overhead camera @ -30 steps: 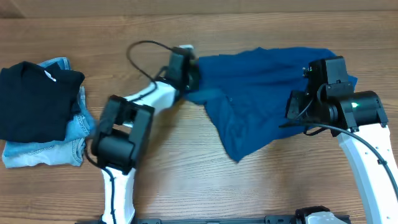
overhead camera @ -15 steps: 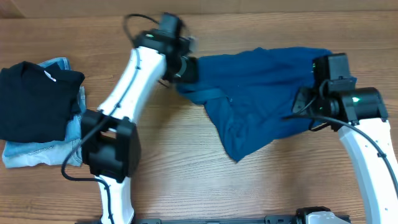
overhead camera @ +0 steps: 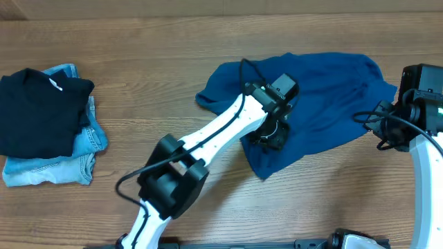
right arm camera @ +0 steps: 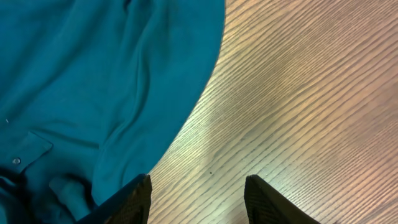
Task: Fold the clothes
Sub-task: 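Lift the teal shirt with both grippers and stretch it between them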
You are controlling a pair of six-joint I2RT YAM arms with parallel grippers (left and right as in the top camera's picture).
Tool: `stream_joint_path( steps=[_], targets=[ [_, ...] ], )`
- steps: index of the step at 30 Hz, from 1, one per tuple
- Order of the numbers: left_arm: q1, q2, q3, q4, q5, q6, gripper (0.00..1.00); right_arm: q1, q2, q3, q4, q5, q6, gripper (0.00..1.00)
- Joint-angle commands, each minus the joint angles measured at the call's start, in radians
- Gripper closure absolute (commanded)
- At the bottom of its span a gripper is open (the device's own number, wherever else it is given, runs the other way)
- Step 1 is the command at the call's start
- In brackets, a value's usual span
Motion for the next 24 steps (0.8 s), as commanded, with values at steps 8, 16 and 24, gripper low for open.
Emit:
stream_joint_path(
  steps=[8, 16, 24],
  targets=[
    [0.0, 0.067, -0.016, -0.01, -0.139, -0.035, 0.44, -0.003, -0.003, 0.019, -0.004, -0.023, 0.004, 0.47],
    [0.02, 0.051, 0.0, -0.074, -0.065, 0.053, 0.96, -0.004, -0.003, 0.019, -0.003, -0.022, -0.004, 0.47],
    [0.414, -0.365, 0.007, -0.404, -0.204, 0.037, 0.96, -0.003, -0.003, 0.019, 0.001, -0.022, -0.011, 0.47]
  ],
)
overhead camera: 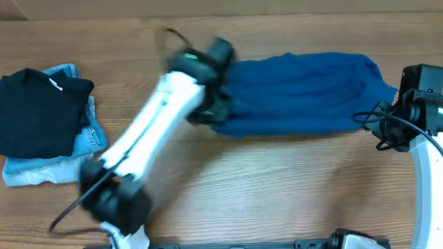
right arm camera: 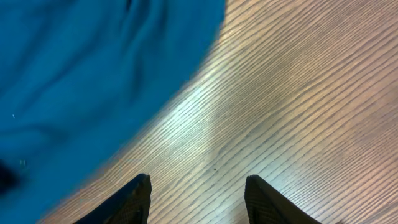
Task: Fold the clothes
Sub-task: 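Lift the teal shirt with both grippers and stretch it between them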
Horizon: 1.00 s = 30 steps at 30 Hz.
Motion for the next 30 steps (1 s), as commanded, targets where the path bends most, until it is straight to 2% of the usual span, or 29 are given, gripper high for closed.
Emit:
stream_joint_path(
  steps=[1, 6, 10, 12, 13, 14, 21, 24, 30],
  targets=[
    [0.113, -0.048, 0.007, -0.111, -0.034, 0.005, 0.96, -0.004, -0.003, 0.019, 0.005, 0.001, -0.005, 0.47],
    [0.142, -0.046, -0.015, -0.13, -0.036, 0.052, 0.96, -0.004, -0.003, 0.014, -0.008, 0.001, -0.005, 0.47],
    [0.149, -0.046, -0.015, -0.132, -0.144, 0.057, 0.96, -0.004, 0.053, 0.014, 0.008, -0.01, -0.009, 0.47],
    [0.153, -0.046, -0.015, -0.132, -0.275, 0.017, 0.96, -0.004, 0.136, 0.014, 0.042, -0.137, -0.092, 0.47],
    [0.157, -0.046, -0.015, -0.131, -0.392, -0.056, 0.96, -0.002, 0.194, 0.014, 0.081, -0.243, -0.163, 0.46],
    [0.163, -0.046, -0.015, -0.12, -0.426, -0.091, 0.96, -0.002, 0.239, 0.014, 0.121, -0.299, -0.195, 0.46],
    [0.168, -0.046, -0.015, -0.057, -0.384, -0.089, 0.96, 0.021, 0.495, 0.014, 0.406, -0.337, -0.195, 0.46],
    [0.168, -0.046, -0.015, -0.043, -0.359, -0.089, 0.96, 0.055, 0.527, 0.014, 0.507, -0.336, -0.202, 0.46],
    [0.168, -0.046, -0.015, -0.031, -0.34, -0.089, 0.96, 0.074, 0.529, 0.014, 0.528, -0.278, -0.201, 0.46]
  ],
)
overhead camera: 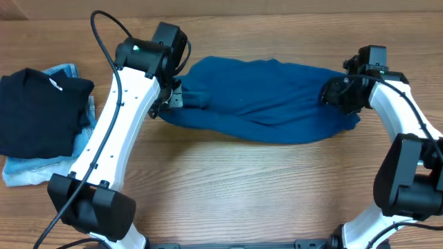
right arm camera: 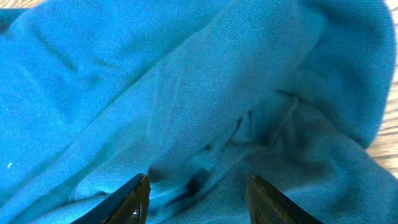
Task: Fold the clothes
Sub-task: 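Lift the teal shirt with both grippers and stretch it between them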
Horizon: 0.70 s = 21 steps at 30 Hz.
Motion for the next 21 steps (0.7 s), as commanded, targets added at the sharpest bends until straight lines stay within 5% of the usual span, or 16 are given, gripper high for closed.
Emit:
stream_joint_path(
  steps=[1, 6, 8, 15, 21],
  targets=[
    [0.008, 0.008, -0.004, 0.005, 0.002, -0.027, 0.96, 0.0, -0.003, 0.013, -0.011, 0.047, -0.007, 0.46],
    [0.008, 0.008, -0.004, 0.005, 0.002, -0.02, 0.96, 0.003, 0.09, 0.013, -0.045, 0.048, -0.007, 0.5],
    [0.008, 0.008, -0.004, 0.005, 0.002, -0.02, 0.96, 0.003, 0.115, 0.013, -0.052, 0.048, -0.003, 0.96],
    [0.011, -0.002, 0.047, 0.084, 0.005, 0.066, 0.96, 0.002, -0.152, 0.243, -0.272, 0.056, 0.0, 0.95],
    [0.046, -0.098, 0.399, 0.1, 0.003, 0.123, 0.96, 0.002, -0.425, 0.43, -0.443, 0.112, -0.001, 0.96]
  ],
)
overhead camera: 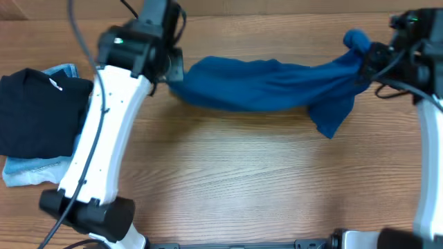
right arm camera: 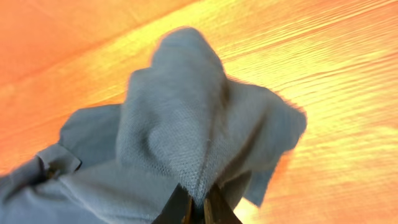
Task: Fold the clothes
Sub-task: 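Lift the teal shirt with both grippers and stretch it between them, then lay the stretched teal shirt flat on the table with both grippers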
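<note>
A blue shirt [overhead camera: 270, 84] hangs stretched across the back of the table between my two arms, a loose flap drooping at its right end. My left gripper [overhead camera: 173, 69] is at the shirt's left end, its fingers hidden by the wrist and cloth. My right gripper [overhead camera: 363, 59] is at the right end. In the right wrist view the right gripper [right arm camera: 196, 202] is shut on a bunched fold of the shirt [right arm camera: 186, 130], which fills the view in front of the fingers.
A folded black garment [overhead camera: 38, 111] lies on folded light-blue jeans [overhead camera: 62, 162] at the left edge of the wooden table [overhead camera: 242, 180].
The right gripper, open over the shirt's right part, is now shut on a fold of it. Both ends have been raised and pulled farther apart, toward the back.
The shirt lay crumpled at centre right with the left gripper on it and the right gripper open beside it. Then the left arm was at the left with the shirt drawn out long. The right gripper came over the right end, and now holds it.
</note>
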You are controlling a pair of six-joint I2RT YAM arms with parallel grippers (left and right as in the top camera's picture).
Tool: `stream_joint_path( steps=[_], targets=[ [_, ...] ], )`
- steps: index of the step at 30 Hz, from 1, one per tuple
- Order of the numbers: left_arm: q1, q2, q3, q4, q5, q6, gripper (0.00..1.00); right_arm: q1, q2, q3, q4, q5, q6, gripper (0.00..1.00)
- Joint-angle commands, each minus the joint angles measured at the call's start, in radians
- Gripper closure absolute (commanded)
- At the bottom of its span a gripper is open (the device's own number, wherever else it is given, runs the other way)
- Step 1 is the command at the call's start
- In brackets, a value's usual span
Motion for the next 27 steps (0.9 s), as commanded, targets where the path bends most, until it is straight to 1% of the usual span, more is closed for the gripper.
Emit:
stream_joint_path(
  steps=[1, 6, 9, 11, 14, 16, 18, 19, 20, 22, 23, 24, 25, 26, 27],
  targets=[
    [0.054, -0.113, 0.162, -0.012, -0.012, 0.031, 0.96, 0.002, -0.095, 0.021, -0.035, 0.058, -0.002, 0.96],
    [0.164, -0.278, 0.191, -0.011, -0.013, 0.031, 0.96, 0.002, -0.299, 0.04, -0.031, 0.058, -0.002, 0.96],
    [0.186, -0.359, 0.191, -0.012, -0.011, 0.031, 0.96, 0.002, -0.389, 0.04, -0.026, 0.058, -0.001, 0.96],
    [0.186, -0.379, 0.191, -0.021, -0.011, 0.03, 0.96, 0.002, -0.399, 0.04, -0.03, 0.058, -0.001, 0.96],
    [0.186, -0.359, 0.181, -0.043, -0.009, 0.012, 0.96, 0.002, -0.336, 0.04, -0.046, 0.057, -0.001, 0.96],
    [0.186, -0.322, 0.156, -0.047, -0.008, 0.012, 0.96, 0.002, -0.243, 0.04, -0.055, 0.057, -0.001, 0.96],
    [0.186, -0.246, 0.115, -0.022, -0.007, 0.017, 0.96, 0.002, -0.092, 0.04, -0.049, 0.043, -0.008, 0.96],
    [0.186, -0.193, 0.093, 0.025, -0.006, 0.045, 0.96, 0.002, 0.004, 0.04, -0.023, 0.035, -0.009, 0.96],
    [0.186, -0.121, 0.084, 0.106, -0.006, 0.091, 0.96, 0.003, 0.113, 0.04, 0.047, 0.001, -0.012, 0.96],
    [0.192, 0.052, 0.092, 0.388, 0.013, 0.221, 0.96, 0.003, 0.256, 0.052, 0.259, -0.169, -0.03, 0.96],
    [0.197, 0.087, 0.11, 0.462, 0.016, 0.223, 0.96, 0.003, 0.283, 0.085, 0.313, -0.193, -0.029, 0.96],
    [0.21, 0.114, 0.162, 0.538, 0.063, 0.246, 0.96, 0.004, 0.288, 0.146, 0.359, -0.198, -0.027, 0.96],
    [0.227, 0.115, 0.217, 0.591, 0.091, 0.257, 0.96, 0.005, 0.282, 0.204, 0.365, -0.198, -0.027, 0.96],
    [0.237, 0.111, 0.264, 0.612, 0.092, 0.256, 0.96, 0.005, 0.278, 0.271, 0.357, -0.197, -0.027, 0.96],
    [0.252, 0.106, 0.365, 0.603, 0.092, 0.254, 0.96, 0.005, 0.277, 0.407, 0.31, -0.197, -0.031, 0.96]
  ],
)
